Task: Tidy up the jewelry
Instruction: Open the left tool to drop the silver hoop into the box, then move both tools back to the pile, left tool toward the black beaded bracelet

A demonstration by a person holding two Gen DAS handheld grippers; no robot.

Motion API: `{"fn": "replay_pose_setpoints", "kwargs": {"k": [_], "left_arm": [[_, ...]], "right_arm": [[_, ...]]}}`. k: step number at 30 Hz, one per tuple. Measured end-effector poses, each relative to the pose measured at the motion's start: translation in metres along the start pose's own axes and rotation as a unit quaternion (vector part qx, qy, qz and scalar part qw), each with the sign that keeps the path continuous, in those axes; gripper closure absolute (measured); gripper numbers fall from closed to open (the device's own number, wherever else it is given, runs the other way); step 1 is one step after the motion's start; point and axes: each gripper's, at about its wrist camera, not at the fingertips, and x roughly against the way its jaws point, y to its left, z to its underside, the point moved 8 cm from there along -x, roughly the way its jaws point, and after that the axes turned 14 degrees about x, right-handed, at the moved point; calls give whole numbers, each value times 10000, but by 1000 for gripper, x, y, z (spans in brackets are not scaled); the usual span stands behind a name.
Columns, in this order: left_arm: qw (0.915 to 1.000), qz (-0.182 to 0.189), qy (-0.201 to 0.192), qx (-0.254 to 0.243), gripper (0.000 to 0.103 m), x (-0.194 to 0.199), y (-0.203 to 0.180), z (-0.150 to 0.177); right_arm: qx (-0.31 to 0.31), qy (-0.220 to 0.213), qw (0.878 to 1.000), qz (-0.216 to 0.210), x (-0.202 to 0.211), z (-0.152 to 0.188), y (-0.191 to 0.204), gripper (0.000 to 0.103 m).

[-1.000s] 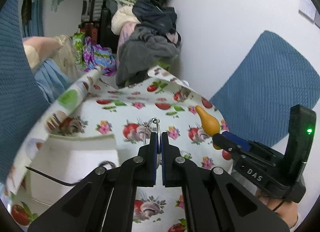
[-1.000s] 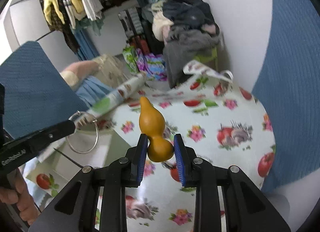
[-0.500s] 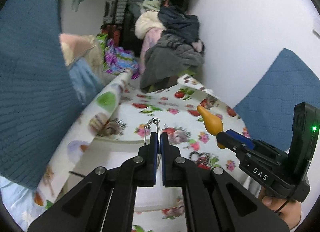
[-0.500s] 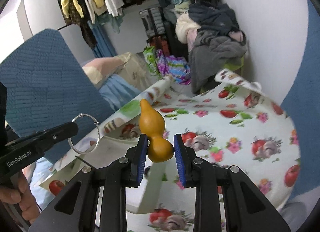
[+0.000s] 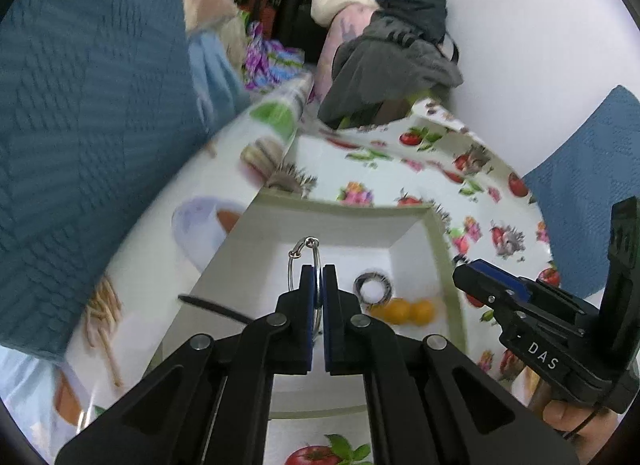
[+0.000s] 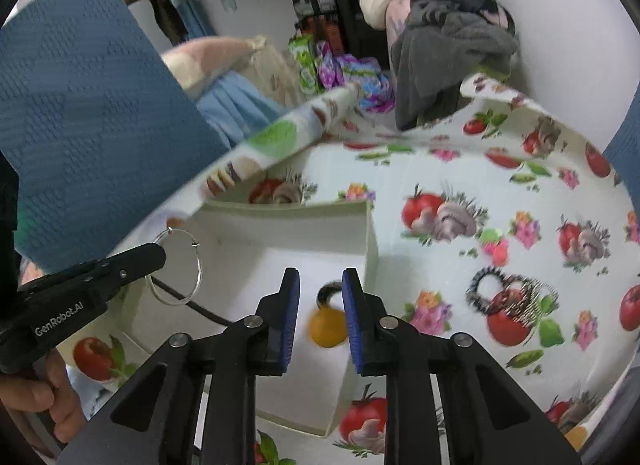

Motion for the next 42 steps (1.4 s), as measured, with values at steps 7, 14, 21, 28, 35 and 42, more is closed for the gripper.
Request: {"fn": "replay_pose_setpoints", "kwargs": {"k": [7, 14, 21, 28, 35, 42], "left_arm": [[9993, -95, 362, 14, 100, -26, 17, 18], [9990, -89, 442, 18, 87, -28, 10, 21], [10000, -75, -56, -17, 57, 11, -11, 2], [9982, 89, -559, -194, 57, 54, -48, -6], [9957, 67, -824, -406, 57, 70, -82, -3], [9951, 187, -869, -424, 57, 71, -113, 11]], "right_arm": [[55, 293, 9996, 26, -25, 14, 5, 84], [67, 245, 9997, 25, -22, 10, 1, 84], [160, -123, 9998, -18, 12, -8, -4, 84], [361, -676, 9971, -15, 64, -28, -10, 84], [498, -1143, 9922, 58, 114, -35, -24, 84], [410, -1346, 9899, 194, 141, -24, -57, 84]]}}
